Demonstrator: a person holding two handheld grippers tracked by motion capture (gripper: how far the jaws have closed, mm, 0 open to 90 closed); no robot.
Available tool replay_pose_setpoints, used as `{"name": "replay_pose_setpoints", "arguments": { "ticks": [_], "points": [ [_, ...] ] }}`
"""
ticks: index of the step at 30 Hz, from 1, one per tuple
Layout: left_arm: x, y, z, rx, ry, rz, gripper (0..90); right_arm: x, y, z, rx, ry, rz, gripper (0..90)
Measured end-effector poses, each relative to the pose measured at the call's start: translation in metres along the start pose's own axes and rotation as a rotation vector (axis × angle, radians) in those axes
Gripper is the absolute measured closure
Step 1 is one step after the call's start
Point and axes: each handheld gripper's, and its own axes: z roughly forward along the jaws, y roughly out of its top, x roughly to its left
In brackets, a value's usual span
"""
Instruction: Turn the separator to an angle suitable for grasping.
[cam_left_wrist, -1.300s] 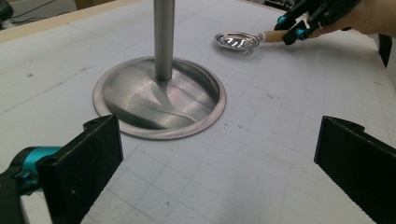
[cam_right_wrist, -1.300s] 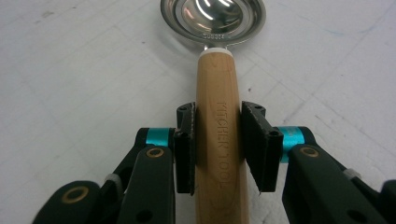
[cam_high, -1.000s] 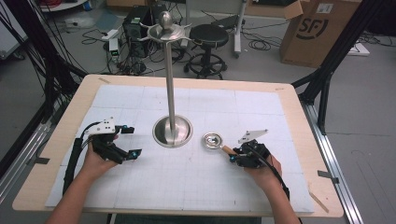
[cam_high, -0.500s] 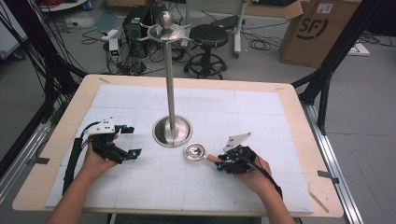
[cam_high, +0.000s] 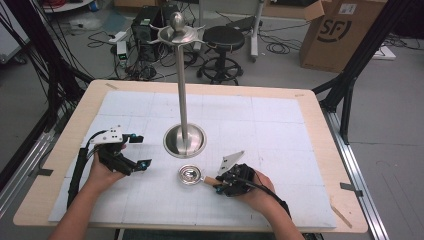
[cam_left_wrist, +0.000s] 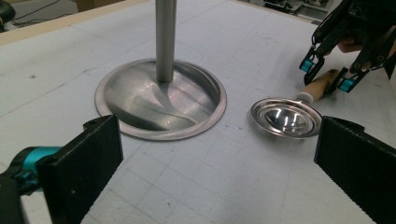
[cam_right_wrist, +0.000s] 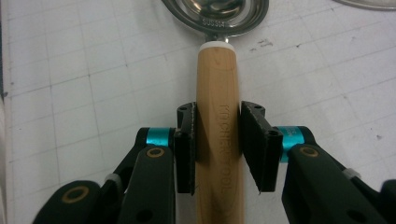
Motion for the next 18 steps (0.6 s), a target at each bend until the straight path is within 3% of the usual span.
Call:
{"name": "replay_pose_setpoints", "arguments": {
  "ticks": [11,18],
  "points": [
    [0.000,0.000,0.000,0.008,-0.002,0.002,1.7,-0.003,-0.003,0.000,-0.011,0.022,0.030,63.8],
    [0.000,0.000,0.000,0.006,-0.002,-0.001,1.7,-0.003,-0.011,-0.005,-0.011,0.006,0.043,58.8]
  ]
}}
